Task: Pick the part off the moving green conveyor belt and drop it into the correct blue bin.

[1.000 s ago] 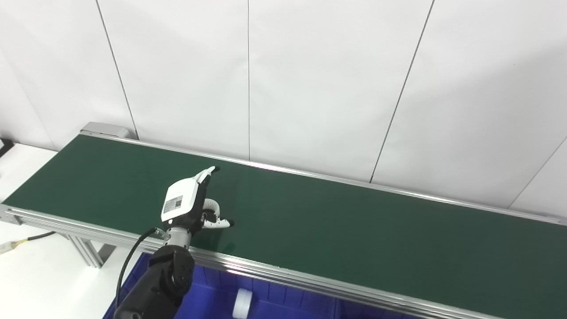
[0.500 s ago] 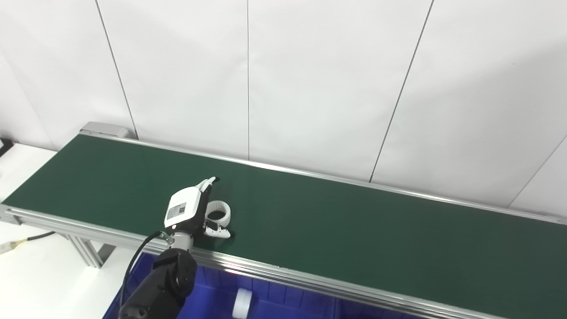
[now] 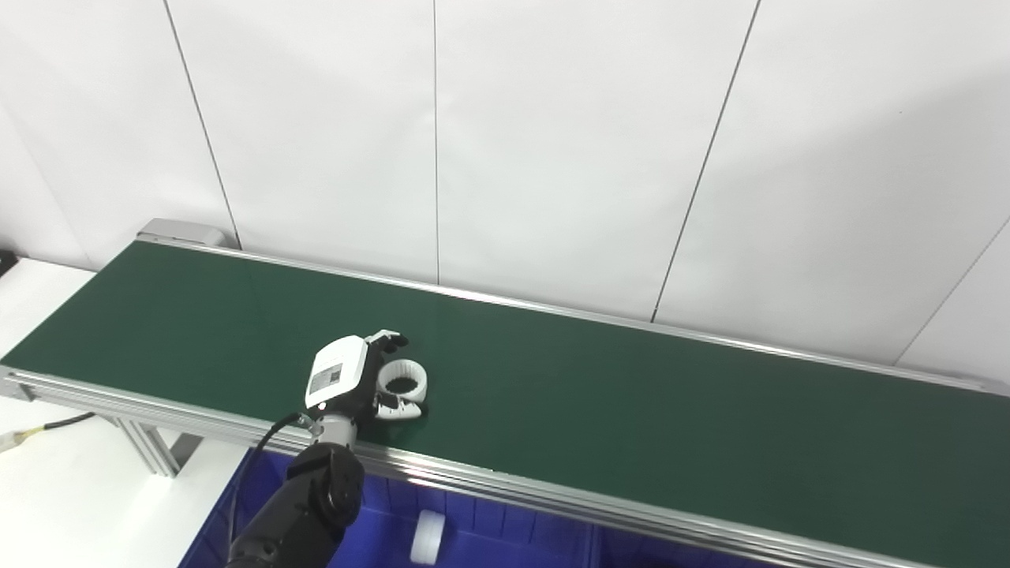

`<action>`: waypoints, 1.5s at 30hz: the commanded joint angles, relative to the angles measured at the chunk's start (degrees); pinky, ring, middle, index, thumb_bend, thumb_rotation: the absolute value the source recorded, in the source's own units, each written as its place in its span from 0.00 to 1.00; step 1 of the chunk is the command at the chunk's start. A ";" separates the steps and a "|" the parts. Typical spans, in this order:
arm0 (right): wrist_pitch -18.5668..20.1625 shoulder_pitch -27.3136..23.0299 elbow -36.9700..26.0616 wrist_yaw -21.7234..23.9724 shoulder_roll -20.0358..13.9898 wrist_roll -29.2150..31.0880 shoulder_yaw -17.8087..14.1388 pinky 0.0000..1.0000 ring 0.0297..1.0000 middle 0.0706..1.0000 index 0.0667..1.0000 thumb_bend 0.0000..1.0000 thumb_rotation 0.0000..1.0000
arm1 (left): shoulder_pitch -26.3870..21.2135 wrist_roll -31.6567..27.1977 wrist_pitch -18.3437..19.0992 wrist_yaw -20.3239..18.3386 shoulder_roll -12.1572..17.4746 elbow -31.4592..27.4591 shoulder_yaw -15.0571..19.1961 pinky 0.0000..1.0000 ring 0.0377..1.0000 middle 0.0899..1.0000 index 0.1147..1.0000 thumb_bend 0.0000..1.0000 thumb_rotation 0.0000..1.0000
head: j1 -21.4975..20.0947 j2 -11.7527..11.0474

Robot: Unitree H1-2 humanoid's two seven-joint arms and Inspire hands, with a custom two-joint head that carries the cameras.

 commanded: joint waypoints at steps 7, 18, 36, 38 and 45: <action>-1.47 -0.07 -1.60 -1.08 -0.20 -0.03 -0.31 0.57 0.61 0.60 0.76 0.81 0.08 | -0.15 -0.65 10.90 -12.54 2.53 -7.69 -2.01 0.22 0.28 0.38 0.44 0.51 0.00 | 0.16 0.11; -1.78 0.03 -1.60 -1.37 -0.11 -0.20 -0.23 0.56 0.61 0.60 0.76 0.81 0.09 | 2.51 -2.44 9.73 -14.00 2.57 -14.16 -1.15 0.23 0.30 0.34 0.44 0.51 0.00 | -0.03 0.40; -1.57 1.08 -4.36 -0.84 0.01 -0.14 -0.09 0.56 0.60 0.60 0.76 0.80 0.10 | 17.09 -5.87 -9.70 -5.09 -4.15 -39.08 2.36 0.29 0.33 0.38 0.45 0.51 0.00 | -3.20 3.84; -2.57 1.15 -4.42 -1.39 0.05 -0.09 0.02 0.55 0.59 0.59 0.76 0.80 0.09 | 18.75 -6.18 -10.61 -5.65 -4.67 -39.98 2.19 0.29 0.33 0.38 0.44 0.51 0.00 | -4.01 4.61; -1.58 1.77 -7.03 -1.14 1.14 -1.22 0.90 0.55 0.59 0.60 0.76 0.79 0.08 | 23.51 -8.03 -11.38 -9.52 -4.41 -41.07 1.77 0.33 0.36 0.39 0.44 0.51 0.00 | -9.31 10.77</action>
